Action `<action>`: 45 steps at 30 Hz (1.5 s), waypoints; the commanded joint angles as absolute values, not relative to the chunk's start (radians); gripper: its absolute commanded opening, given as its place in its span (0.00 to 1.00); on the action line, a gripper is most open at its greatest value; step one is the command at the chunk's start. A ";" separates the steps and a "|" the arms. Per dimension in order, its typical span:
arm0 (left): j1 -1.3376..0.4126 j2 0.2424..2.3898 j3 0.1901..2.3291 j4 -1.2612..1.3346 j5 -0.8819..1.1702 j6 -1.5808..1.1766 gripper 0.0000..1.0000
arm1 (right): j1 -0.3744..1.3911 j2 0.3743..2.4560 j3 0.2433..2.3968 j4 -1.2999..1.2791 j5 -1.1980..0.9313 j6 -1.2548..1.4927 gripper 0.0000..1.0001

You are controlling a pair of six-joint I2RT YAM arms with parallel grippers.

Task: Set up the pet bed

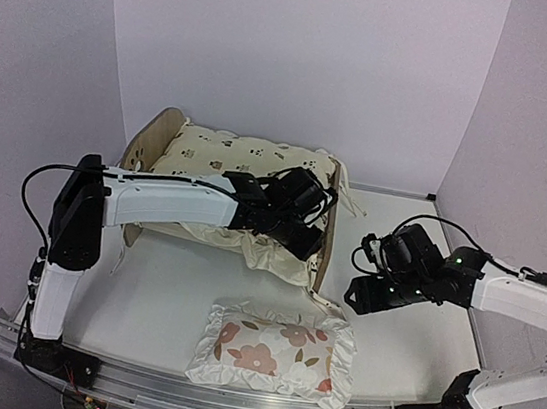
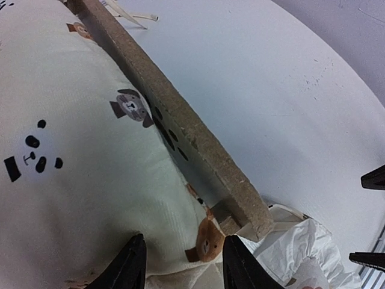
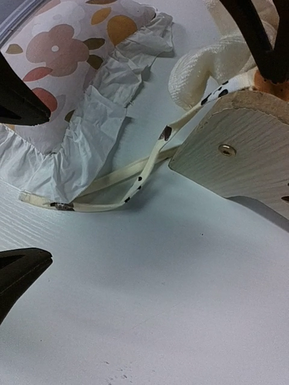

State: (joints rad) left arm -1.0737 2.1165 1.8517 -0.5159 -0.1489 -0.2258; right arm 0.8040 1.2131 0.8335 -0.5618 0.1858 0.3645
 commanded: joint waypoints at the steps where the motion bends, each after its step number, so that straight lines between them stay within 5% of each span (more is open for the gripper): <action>1: -1.089 2.161 1.933 -0.528 -0.130 -0.216 0.43 | 0.806 1.184 0.825 -0.558 0.208 0.363 0.71; 7: -1.106 2.212 1.957 -0.561 -0.180 -0.225 0.36 | 0.806 1.174 0.816 -0.559 0.216 0.359 0.71; 12: -1.106 2.237 1.984 -0.591 -0.245 -0.242 0.00 | 0.806 1.164 0.819 -0.559 0.213 0.355 0.71; 34: -1.100 2.019 2.012 -0.602 -0.290 -0.152 0.00 | 0.805 1.252 0.988 -0.489 0.161 0.190 0.68; 45: -1.081 1.940 1.945 -0.569 -0.245 -0.135 0.00 | 0.772 1.277 0.967 -0.366 -0.139 0.130 0.56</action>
State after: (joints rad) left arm -1.0905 2.0380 1.9555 -0.6277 -0.2693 -0.1530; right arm 0.7874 1.2732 0.9554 -0.4571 0.0310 0.1581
